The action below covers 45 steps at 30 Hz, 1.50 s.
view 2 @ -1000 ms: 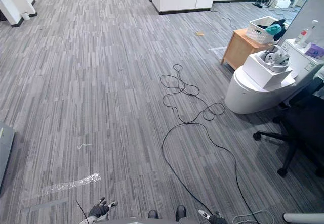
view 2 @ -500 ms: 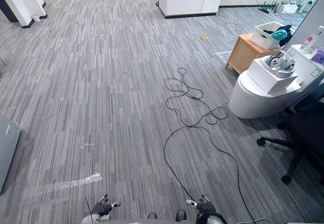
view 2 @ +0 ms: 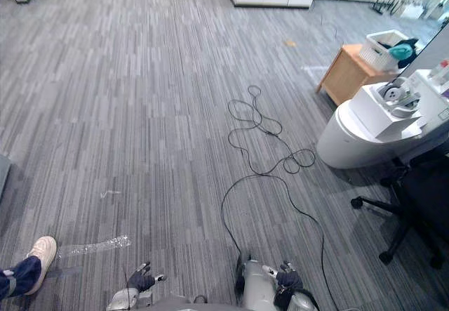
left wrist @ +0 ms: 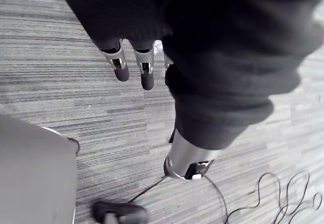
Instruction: Organize washtable
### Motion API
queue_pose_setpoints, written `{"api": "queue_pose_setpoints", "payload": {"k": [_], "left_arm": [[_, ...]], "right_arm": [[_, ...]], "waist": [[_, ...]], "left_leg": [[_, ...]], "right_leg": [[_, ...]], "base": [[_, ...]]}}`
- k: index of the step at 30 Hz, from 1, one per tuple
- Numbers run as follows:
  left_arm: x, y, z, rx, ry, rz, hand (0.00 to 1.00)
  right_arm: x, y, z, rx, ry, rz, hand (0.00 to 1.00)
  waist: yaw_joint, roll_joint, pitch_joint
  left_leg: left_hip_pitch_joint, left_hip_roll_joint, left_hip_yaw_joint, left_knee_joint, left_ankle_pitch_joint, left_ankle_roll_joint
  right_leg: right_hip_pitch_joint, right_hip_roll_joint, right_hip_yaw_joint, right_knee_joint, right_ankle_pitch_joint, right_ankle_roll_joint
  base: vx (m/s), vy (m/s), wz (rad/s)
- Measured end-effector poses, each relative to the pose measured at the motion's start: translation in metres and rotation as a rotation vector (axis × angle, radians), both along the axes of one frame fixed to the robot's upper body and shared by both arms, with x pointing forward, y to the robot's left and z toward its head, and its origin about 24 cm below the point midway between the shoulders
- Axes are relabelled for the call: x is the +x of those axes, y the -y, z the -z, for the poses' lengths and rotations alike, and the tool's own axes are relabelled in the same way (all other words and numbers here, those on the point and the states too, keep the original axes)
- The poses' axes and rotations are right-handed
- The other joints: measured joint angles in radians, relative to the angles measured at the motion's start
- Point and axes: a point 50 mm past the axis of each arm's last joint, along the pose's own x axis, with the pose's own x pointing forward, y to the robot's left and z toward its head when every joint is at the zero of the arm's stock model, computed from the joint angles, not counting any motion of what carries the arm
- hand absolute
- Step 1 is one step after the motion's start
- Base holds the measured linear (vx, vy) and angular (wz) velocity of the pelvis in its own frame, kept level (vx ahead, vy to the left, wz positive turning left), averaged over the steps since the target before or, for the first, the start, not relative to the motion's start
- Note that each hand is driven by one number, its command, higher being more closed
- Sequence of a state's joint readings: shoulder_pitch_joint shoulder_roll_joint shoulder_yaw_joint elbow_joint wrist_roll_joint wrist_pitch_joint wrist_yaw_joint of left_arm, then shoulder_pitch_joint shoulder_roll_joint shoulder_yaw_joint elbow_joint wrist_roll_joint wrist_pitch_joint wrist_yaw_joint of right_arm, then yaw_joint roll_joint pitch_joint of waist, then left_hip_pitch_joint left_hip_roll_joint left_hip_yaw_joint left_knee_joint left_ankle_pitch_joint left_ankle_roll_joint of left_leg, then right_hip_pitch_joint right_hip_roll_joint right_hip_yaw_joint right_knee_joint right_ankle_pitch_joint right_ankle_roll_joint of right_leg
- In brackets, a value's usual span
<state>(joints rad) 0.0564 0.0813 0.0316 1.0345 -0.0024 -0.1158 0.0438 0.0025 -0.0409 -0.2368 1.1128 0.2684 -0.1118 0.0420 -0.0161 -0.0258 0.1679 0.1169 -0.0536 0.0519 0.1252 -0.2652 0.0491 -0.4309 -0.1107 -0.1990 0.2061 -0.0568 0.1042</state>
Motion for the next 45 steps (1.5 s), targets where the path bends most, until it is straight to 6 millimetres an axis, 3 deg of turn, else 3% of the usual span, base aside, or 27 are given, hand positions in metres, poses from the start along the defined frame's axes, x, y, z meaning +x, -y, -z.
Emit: {"api": "queue_pose_setpoints", "payload": {"k": [3, 4, 5, 7, 9, 13, 15, 17, 18, 19, 20, 22, 24, 25, 26, 27, 28, 29, 30, 33, 34, 35, 36, 38, 40, 43, 45], "left_arm": [[-0.002, 0.007, 0.002, 0.016, -0.019, 0.093, 0.0], [-0.003, 0.008, 0.002, 0.023, -0.025, 0.126, 0.0], [-0.003, 0.008, 0.002, 0.019, -0.031, 0.139, 0.0], [-0.004, 0.013, 0.003, 0.014, -0.041, 0.15, 0.0], [0.003, 0.015, 0.002, 0.024, -0.039, 0.164, 0.0], [0.045, 0.039, -0.02, 0.034, 0.144, 0.315, 0.0], [0.059, 0.05, -0.032, 0.019, 0.232, 0.353, 0.0], [0.066, 0.062, -0.037, -0.008, 0.271, 0.384, 0.0], [0.067, 0.065, -0.038, -0.019, 0.274, 0.394, 0.0], [0.064, 0.071, -0.036, -0.039, 0.259, 0.41, 0.0], [0.058, 0.071, -0.032, -0.046, 0.237, 0.415, 0.0], [0.062, 0.064, -0.034, -0.028, 0.24, 0.427, 0.0], [0.063, 0.053, -0.034, -0.007, 0.239, 0.41, 0.0], [0.055, 0.054, -0.031, -0.027, 0.224, 0.386, 0.0], [0.044, 0.055, -0.03, -0.044, 0.217, 0.37, 0.0], [0.04, 0.049, -0.028, -0.033, 0.207, 0.369, 0.0], [0.041, 0.045, -0.029, -0.026, 0.205, 0.366, 0.0], [0.045, 0.048, -0.031, -0.039, 0.221, 0.358, 0.0], [0.046, 0.049, -0.032, -0.053, 0.227, 0.345, 0.0], [0.043, 0.048, -0.03, -0.081, 0.215, 0.302, 0.0], [0.043, 0.048, -0.031, -0.084, 0.218, 0.294, 0.0], [0.037, 0.047, -0.029, -0.085, 0.206, 0.288, 0.0], [0.037, 0.047, -0.029, -0.081, 0.204, 0.284, 0.0], [0.035, 0.046, -0.027, -0.072, 0.193, 0.267, 0.0], [0.033, 0.043, -0.025, -0.061, 0.182, 0.243, 0.0], [0.02, 0.026, -0.015, -0.026, 0.114, 0.151, 0.0], [0.002, 0.01, -0.006, 0.007, 0.037, 0.077, 0.0]], "right_arm": [[0.009, -0.001, -0.004, 0.003, 0.034, 0.005, 0.0], [0.009, -0.001, -0.004, -0.002, 0.032, -0.003, 0.0], [0.004, -0.003, -0.002, -0.005, 0.014, -0.018, 0.0], [0.009, 0.001, -0.004, -0.03, 0.016, -0.06, 0.0], [0.023, -0.007, -0.008, -0.043, 0.051, -0.148, 0.0], [0.019, -0.01, -0.006, -0.048, 0.028, -0.183, 0.0], [0.023, -0.006, -0.008, -0.062, 0.038, -0.191, 0.0], [0.029, -0.003, -0.011, -0.09, 0.056, -0.224, 0.0], [0.03, 0.0, -0.011, -0.101, 0.056, -0.231, 0.0], [0.03, 0.007, -0.013, -0.127, 0.053, -0.253, 0.0], [0.023, 0.006, -0.009, -0.13, 0.024, -0.27, 0.0], [0.024, -0.009, -0.008, -0.115, 0.025, -0.34, 0.0], [0.033, -0.024, -0.009, -0.093, 0.047, -0.371, 0.0], [0.027, -0.022, -0.007, -0.104, 0.03, -0.385, 0.0], [0.029, -0.024, -0.007, -0.113, 0.027, -0.418, 0.0], [0.029, -0.032, -0.006, -0.103, 0.025, -0.448, 0.0], [0.028, -0.031, -0.006, -0.108, 0.023, -0.458, 0.0], [0.023, -0.03, -0.004, -0.112, 0.005, -0.476, 0.0], [0.016, -0.028, -0.002, -0.11, -0.016, -0.472, 0.0], [0.001, -0.029, 0.003, -0.096, -0.052, -0.463, 0.0], [0.003, -0.024, 0.001, -0.106, -0.039, -0.438, 0.0], [0.005, -0.018, -0.001, -0.115, -0.024, -0.401, 0.0], [0.002, -0.012, -0.001, -0.116, -0.023, -0.346, 0.0], [-0.005, -0.001, 0.0, -0.115, -0.041, -0.246, 0.0], [-0.01, 0.003, 0.001, -0.1, -0.047, -0.15, 0.0], [-0.009, 0.001, 0.001, -0.084, -0.047, -0.131, 0.0], [-0.008, -0.003, 0.002, -0.077, -0.048, -0.142, 0.0]], "waist": [[-0.035, 0.011, -0.005], [-0.036, 0.01, -0.009], [-0.029, 0.001, -0.036], [-0.014, 0.04, -0.075], [0.007, 0.053, -0.069], [0.031, 0.048, -0.041], [0.039, 0.039, -0.033], [0.061, 0.046, -0.031], [0.069, 0.062, -0.034], [0.083, 0.112, -0.03], [0.092, 0.123, -0.037], [0.095, 0.108, -0.021], [0.141, 0.103, -0.01], [0.143, 0.111, -0.04], [0.153, 0.113, -0.054], [0.143, 0.042, -0.081], [0.137, 0.024, -0.091], [0.121, 0.013, -0.09], [0.112, 0.005, -0.089], [0.104, 0.001, -0.084], [0.092, 0.005, -0.084], [0.079, 0.016, -0.085], [0.068, 0.018, -0.08], [0.054, 0.032, -0.069], [0.042, 0.031, -0.07], [0.035, 0.011, -0.065], [0.029, -0.01, -0.073]], "left_leg": [[0.097, 0.039, -0.033, -0.046, -0.049, -0.085], [0.101, 0.055, -0.046, -0.003, -0.058, -0.101], [0.073, 0.073, -0.053, 0.093, -0.067, -0.115], [-0.027, 0.148, -0.019, 0.32, -0.035, -0.132], [-0.177, 0.212, 0.05, 0.724, 0.131, -0.093], [-0.328, 0.244, 0.089, 0.922, -0.012, -0.063], [-0.434, 0.209, 0.081, 0.842, -0.038, -0.083], [-0.54, 0.151, 0.038, 0.53, -0.009, -0.129], [-0.545, 0.145, 0.014, 0.403, 0.024, -0.158], [-0.561, 0.147, -0.026, 0.22, 0.178, -0.163], [-0.529, 0.139, -0.015, 0.205, 0.282, -0.121], [-0.552, 0.145, 0.0, 0.302, 0.235, -0.131], [-0.694, 0.201, 0.08, 0.577, 0.185, -0.155], [-0.651, 0.188, 0.094, 0.358, 0.22, -0.101], [-0.62, 0.181, 0.098, 0.307, 0.246, 0.015], [-0.581, 0.119, 0.157, 0.252, 0.225, 0.024], [-0.561, 0.09, 0.163, 0.217, 0.225, 0.024], [-0.499, 0.039, 0.159, 0.173, 0.215, 0.04], [-0.455, 0.012, 0.137, 0.165, 0.201, 0.059], [-0.304, -0.035, 0.086, 0.104, 0.156, 0.091], [-0.246, -0.045, 0.071, 0.063, 0.154, 0.094], [-0.184, -0.053, 0.029, 0.026, 0.152, 0.097], [-0.13, -0.059, -0.016, 0.014, 0.139, 0.112], [-0.074, -0.058, -0.097, 0.031, 0.108, 0.117], [-0.044, -0.048, -0.179, 0.067, 0.053, 0.109], [0.024, -0.037, -0.283, 0.082, -0.03, 0.084], [0.103, -0.02, -0.333, 0.064, -0.092, 0.065]], "right_leg": [[-0.029, 0.011, -0.049, -0.027, 0.045, -0.048], [-0.029, 0.03, -0.067, -0.013, 0.071, -0.094], [-0.027, 0.068, -0.062, -0.02, 0.196, -0.171], [-0.01, 0.158, -0.044, -0.02, 0.196, -0.224], [0.101, 0.251, 0.055, -0.081, 0.151, -0.272], [0.366, 0.258, 0.145, -0.155, 0.124, -0.308], [0.452, 0.213, 0.186, -0.159, 0.08, -0.298], [0.531, 0.158, 0.215, -0.161, -0.036, -0.236], [0.551, 0.153, 0.218, -0.169, -0.073, -0.215], [0.605, 0.156, 0.235, -0.198, -0.116, -0.173], [0.649, 0.144, 0.259, -0.218, -0.131, -0.173], [0.655, 0.138, 0.271, -0.209, -0.084, -0.181], [0.682, 0.148, 0.344, -0.18, -0.054, -0.152], [0.687, 0.154, 0.365, -0.145, -0.054, -0.148], [0.685, 0.158, 0.392, -0.083, -0.089, -0.1], [0.616, 0.102, 0.392, 0.077, -0.139, -0.03], [0.569, 0.087, 0.397, 0.176, -0.139, 0.022], [0.484, 0.081, 0.431, 0.395, -0.061, 0.176], [0.461, 0.096, 0.433, 0.509, 0.007, 0.179], [0.332, 0.108, 0.312, 0.824, 0.005, 0.169], [0.28, 0.097, 0.252, 0.883, -0.009, 0.151], [0.226, 0.075, 0.172, 0.902, -0.053, 0.078], [0.179, 0.059, 0.126, 0.871, -0.108, 0.002], [0.131, 0.056, 0.117, 0.716, -0.171, -0.023], [0.093, 0.056, 0.151, 0.435, -0.164, -0.017], [0.079, 0.005, 0.178, -0.072, -0.006, 0.054], [0.043, -0.013, 0.188, -0.098, 0.002, 0.051]], "base": [[0.58, -0.199, 0.5], [0.71, -0.321, 0.4], [0.91, -0.408, 0.13], [0.8, -0.332, -0.49], [0.91, -0.276, -1.36], [0.74, -0.157, -0.74], [0.53, 0.044, -0.52], [0.55, 0.126, -0.73], [0.55, 0.186, -0.78], [0.6, 0.223, -0.56], [0.61, 0.223, -0.32], [0.61, 0.213, -0.16], [0.55, 0.268, -0.34], [0.33, 0.209, -0.42], [0.45, 0.234, -0.41], [0.36, 0.19, -0.26], [0.53, 0.236, 0.36], [0.46, 0.167, 0.64], [0.54, 0.157, 0.61], [0.38, 0.065, 0.44], [0.54, 0.059, 0.73], [0.56, 0.012, 0.89], [0.46, 0.0, 1.03], [0.41, -0.08, 1.18], [0.52, -0.161, 1.39], [0.51, -0.261, 1.02], [0.75, -0.474, 0.83]]}}
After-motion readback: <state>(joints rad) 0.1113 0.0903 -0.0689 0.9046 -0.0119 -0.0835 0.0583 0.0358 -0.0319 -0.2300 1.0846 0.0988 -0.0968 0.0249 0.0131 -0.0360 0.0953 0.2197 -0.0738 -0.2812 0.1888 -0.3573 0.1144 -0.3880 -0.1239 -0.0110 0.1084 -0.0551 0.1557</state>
